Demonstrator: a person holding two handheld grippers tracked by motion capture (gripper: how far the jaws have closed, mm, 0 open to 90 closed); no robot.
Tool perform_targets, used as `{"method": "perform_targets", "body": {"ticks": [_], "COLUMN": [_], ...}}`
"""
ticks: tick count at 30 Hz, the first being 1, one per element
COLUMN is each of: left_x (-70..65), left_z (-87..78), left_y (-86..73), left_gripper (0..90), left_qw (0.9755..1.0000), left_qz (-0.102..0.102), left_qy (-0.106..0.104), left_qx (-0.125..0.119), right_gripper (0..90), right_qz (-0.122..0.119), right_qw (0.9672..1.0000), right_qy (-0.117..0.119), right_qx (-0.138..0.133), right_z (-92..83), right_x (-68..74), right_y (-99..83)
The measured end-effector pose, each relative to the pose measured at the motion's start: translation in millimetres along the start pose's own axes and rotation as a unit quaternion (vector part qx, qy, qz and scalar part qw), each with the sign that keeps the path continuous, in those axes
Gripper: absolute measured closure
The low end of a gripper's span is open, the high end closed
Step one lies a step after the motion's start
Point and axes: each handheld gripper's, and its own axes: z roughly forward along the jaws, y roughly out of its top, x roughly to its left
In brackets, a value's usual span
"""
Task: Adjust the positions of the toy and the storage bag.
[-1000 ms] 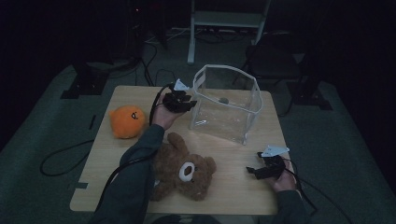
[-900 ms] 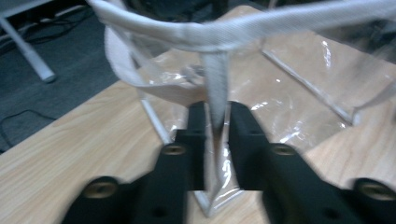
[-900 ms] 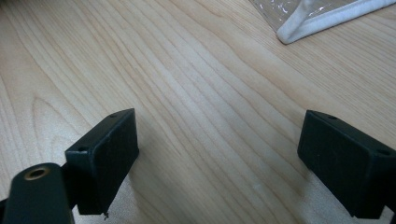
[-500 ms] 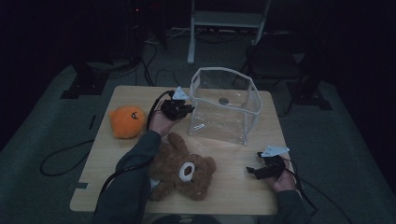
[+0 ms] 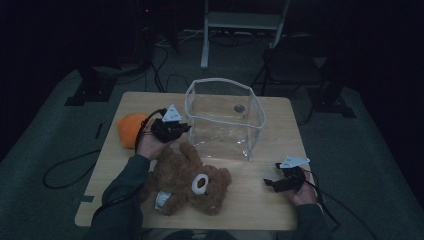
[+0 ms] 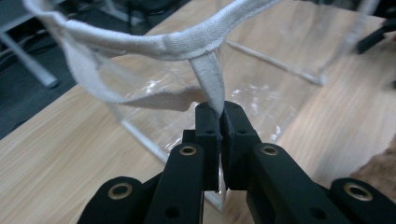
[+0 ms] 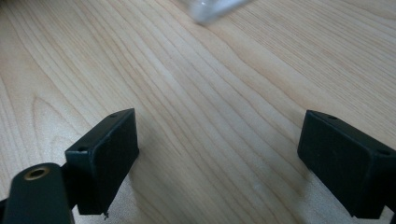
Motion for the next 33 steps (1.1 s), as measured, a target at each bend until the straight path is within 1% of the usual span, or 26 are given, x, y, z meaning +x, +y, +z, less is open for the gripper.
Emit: {"method": "perform_targets", "body": {"ticks": [3, 5, 14, 17, 19, 21, 25, 27, 29, 31, 32, 33], "left_x": [9.4, 12.8, 12.5, 14.0, 11.2, 8.2, 1.7, -1.6, -4.6, -6.6, -6.6, -7.9], "left_z": [-10.9, -18.2, -45.0, -49.3, -50.2, -52.0, -58.8, -62.3, -66.0, -70.9, -70.9, -73.7], "left_y": [-10.4, -17.1, -38.5, -43.0, -43.7, -43.7, -46.5, -48.5, -49.6, -50.6, -50.6, -50.8], "left_gripper": [86.8, 86.8, 86.6, 86.5, 86.0, 83.0, 69.7, 64.0, 59.5, 57.8, 57.0, 57.0], "left_qw": [0.9998, 0.9996, 0.9989, 0.9986, 0.9985, 0.9983, 0.998, 0.9979, 0.9974, 0.9968, 0.9968, 0.9967], "left_qz": [-0.013, -0.019, -0.034, -0.041, -0.039, -0.037, -0.04, -0.043, -0.044, -0.05, -0.05, -0.052], "left_qy": [0.016, 0.02, 0.032, 0.033, 0.037, 0.044, 0.046, 0.042, 0.05, 0.048, 0.048, 0.044], "left_qx": [0.0, -0.001, -0.003, -0.005, -0.006, -0.006, -0.018, -0.026, -0.029, -0.039, -0.039, -0.043], "right_gripper": [11.6, 11.6, 11.6, 11.6, 11.6, 11.6, 11.6, 11.6, 11.6, 11.6, 11.6, 11.6], "right_qz": [0.002, 0.002, 0.001, 0.002, 0.002, 0.002, 0.002, 0.003, 0.003, 0.003, 0.003, 0.003], "right_qw": [1.0, 1.0, 1.0, 1.0, 1.0, 1.0, 1.0, 1.0, 1.0, 1.0, 1.0, 1.0], "right_qy": [0.001, 0.0, -0.001, 0.0, 0.0, -0.001, -0.001, -0.001, -0.001, -0.001, -0.001, -0.001], "right_qx": [0.0, 0.0, -0.001, 0.0, 0.0, 0.0, 0.0, 0.0, 0.0, 0.0, 0.0, 0.0], "right_z": [0.0, 0.0, 0.0, -0.2, -0.1, -0.1, -0.1, -0.2, -0.2, -0.2, -0.2, -0.2], "right_x": [0.2, 0.3, 0.3, 0.4, 0.4, 0.4, 0.4, 0.6, 0.6, 0.7, 0.7, 0.7], "right_y": [0.0, 0.0, 0.0, 0.0, 0.0, 0.0, -0.1, -0.1, -0.1, 0.0, 0.0, 0.0]}}
